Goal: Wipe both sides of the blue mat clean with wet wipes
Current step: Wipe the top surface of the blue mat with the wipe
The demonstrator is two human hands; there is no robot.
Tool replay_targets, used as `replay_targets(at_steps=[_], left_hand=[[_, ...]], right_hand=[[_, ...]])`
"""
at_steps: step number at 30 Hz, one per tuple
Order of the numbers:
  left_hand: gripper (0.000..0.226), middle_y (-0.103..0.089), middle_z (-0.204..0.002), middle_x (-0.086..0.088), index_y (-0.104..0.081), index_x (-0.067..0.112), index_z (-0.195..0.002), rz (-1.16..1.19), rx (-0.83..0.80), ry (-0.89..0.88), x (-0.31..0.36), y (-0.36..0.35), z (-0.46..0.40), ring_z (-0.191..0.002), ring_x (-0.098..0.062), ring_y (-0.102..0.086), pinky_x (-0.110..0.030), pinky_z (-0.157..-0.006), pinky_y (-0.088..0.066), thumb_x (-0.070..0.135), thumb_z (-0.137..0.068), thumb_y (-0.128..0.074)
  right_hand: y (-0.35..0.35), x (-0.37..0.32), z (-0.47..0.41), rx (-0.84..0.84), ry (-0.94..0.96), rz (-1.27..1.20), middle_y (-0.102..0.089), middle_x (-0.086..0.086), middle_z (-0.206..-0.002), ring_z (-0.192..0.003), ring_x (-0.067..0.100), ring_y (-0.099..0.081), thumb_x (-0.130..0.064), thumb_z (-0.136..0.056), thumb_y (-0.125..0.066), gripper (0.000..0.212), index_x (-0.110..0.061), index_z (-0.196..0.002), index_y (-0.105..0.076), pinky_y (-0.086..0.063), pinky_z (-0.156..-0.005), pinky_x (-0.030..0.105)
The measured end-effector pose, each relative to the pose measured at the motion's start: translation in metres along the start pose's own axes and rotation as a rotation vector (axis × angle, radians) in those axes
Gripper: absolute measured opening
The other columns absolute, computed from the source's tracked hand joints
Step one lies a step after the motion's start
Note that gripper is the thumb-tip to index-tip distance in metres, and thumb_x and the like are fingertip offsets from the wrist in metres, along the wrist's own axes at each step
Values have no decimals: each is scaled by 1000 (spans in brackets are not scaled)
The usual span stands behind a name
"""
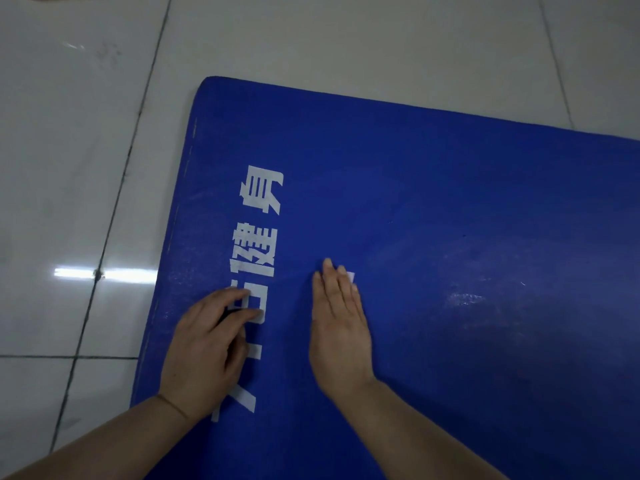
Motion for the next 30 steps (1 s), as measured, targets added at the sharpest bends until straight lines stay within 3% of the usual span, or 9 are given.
replay_targets(at_steps=[5, 9, 11, 13, 14, 18, 20, 27, 30], left_hand=[[34, -56, -124, -9, -70, 9, -103, -1, 5, -9, 1, 1, 0, -113, -23, -50, -40, -91, -42, 16, -82, -44], [33, -56, -123, -9, -69, 10, -104, -11, 6, -8, -1, -1, 1, -112, -24, -51, -40, -92, -43, 16, -83, -44], [33, -56, -123, -9, -69, 10, -104, -12, 10, -11, -1, -1, 1, -112, -25, -51, -41, -91, -43, 16, -82, -44], [33, -56, -123, -9, -68, 10, -103, -20, 14, -15, -1, -1, 1, -112, -24, -51, -41, -91, -43, 16, -82, -44], [33, -56, -123, -9, -68, 10, -103, -23, 14, -16, 0, -1, 1, -112, -24, -50, -41, -92, -43, 16, -81, -44], [33, -56, -122, -11, -68, 10, -103, -32, 11, -22, 0, -1, 0, -112, -25, -51, -42, -92, -44, 15, -81, -43], [33, -56, -122, -11, -66, 11, -104, -31, 5, -26, 0, -2, 0, -112, -26, -51, -43, -91, -45, 15, -81, -44], [28, -58, -110, -7, -69, 11, -92, -102, 37, -20, 9, 3, -28, -99, -25, -54, -36, -81, -41, 20, -81, -45], [32, -57, -122, -13, -66, 8, -104, -109, 32, -33, 10, -6, -54, -113, -29, -52, -45, -95, -42, 16, -83, -42]], right_hand=[[12, 47, -8, 12, -59, 39, -35, 19, -148, -135, 35, -37, 7, -74, -66, 69, 5, -138, -40, -34, -108, 48], [26, 111, -13, -23, -284, 90, 4, -1, -156, -147, 18, 1, -13, -102, -23, 50, -5, -150, -13, 0, -119, 30], [29, 103, -16, 31, -326, 50, -9, 9, -158, -146, 24, -9, -7, -100, -35, 50, 0, -148, -23, -9, -119, 37], [21, 64, -15, 61, -166, 47, -33, 21, -149, -137, 36, -34, -3, -88, -57, 54, 5, -138, -40, -29, -112, 49], [12, 41, -14, 43, -69, 74, -38, 21, -146, -134, 37, -39, -8, -86, -61, 54, 3, -136, -44, -31, -109, 49], [-5, -20, -16, -18, 138, 47, -31, 11, -153, -141, 26, -29, -27, -96, -36, 50, -8, -143, -38, -22, -112, 43], [-8, -27, -18, -43, 191, 60, -27, 10, -155, -142, 25, -26, -23, -93, -50, 55, -11, -144, -35, -23, -114, 42], [14, -11, -11, 21, 101, -73, -16, 8, -159, -146, 25, -13, -38, -94, -36, 56, -18, -146, -31, -11, -119, 43], [0, -18, -12, 0, 78, -26, -29, 12, -154, -143, 25, -25, -30, -94, -41, 55, -7, -143, -39, -26, -116, 41]])
Point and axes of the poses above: each hand's wrist, its own z-axis away from the middle knuckle, its own y-axis out of the back of the hand, x = y × z, the point moved 7 cm from there along -z, towards the middle knuckle
